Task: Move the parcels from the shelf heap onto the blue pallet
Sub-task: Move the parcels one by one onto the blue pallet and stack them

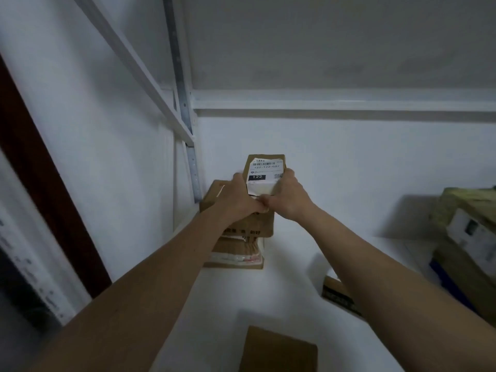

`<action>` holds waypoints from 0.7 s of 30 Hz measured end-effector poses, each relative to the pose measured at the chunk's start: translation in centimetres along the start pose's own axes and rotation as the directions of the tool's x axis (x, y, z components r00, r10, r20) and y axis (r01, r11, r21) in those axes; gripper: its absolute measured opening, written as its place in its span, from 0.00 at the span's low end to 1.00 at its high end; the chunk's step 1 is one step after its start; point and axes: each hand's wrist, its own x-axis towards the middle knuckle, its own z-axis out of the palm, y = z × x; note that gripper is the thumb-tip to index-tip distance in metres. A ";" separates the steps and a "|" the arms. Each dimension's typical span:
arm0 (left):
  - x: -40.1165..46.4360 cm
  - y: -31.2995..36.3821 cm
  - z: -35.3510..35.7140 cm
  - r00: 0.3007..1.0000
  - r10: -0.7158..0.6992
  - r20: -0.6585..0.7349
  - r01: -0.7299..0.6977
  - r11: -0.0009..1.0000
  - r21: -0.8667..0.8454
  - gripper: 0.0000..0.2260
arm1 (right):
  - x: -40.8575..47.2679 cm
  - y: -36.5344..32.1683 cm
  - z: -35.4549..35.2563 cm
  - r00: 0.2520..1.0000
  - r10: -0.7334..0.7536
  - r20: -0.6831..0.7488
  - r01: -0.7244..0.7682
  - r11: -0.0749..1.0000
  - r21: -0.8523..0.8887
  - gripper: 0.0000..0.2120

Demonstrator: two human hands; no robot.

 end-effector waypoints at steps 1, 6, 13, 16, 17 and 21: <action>-1.2 0.6 -0.2 1.000 0.018 0.007 -0.018 1.000 0.000 0.34 | -1.2 -0.2 -0.5 1.000 0.005 -0.016 -0.005 1.000 0.001 0.38; -8.6 3.7 -0.7 0.998 0.064 0.029 -0.064 0.998 0.017 0.24 | -8.0 -0.5 -2.8 0.994 0.062 -0.090 -0.062 0.998 0.011 0.35; -16.4 5.5 1.5 0.979 0.143 0.142 -0.134 0.988 -0.071 0.27 | -17.7 0.8 -5.3 0.973 0.159 -0.168 -0.160 0.987 0.007 0.34; -18.6 6.9 2.1 0.970 0.175 0.169 -0.167 0.984 -0.061 0.27 | -20.8 1.0 -6.9 0.960 0.186 -0.212 -0.192 0.981 -0.010 0.34; -19.2 7.6 2.3 0.967 0.186 0.176 -0.178 0.982 -0.062 0.26 | -21.6 1.2 -7.6 0.955 0.192 -0.228 -0.200 0.980 -0.010 0.34; -21.6 10.4 3.5 0.947 0.237 0.219 -0.227 0.971 -0.070 0.25 | -24.9 2.1 -10.4 0.930 0.222 -0.292 -0.225 0.974 0.021 0.34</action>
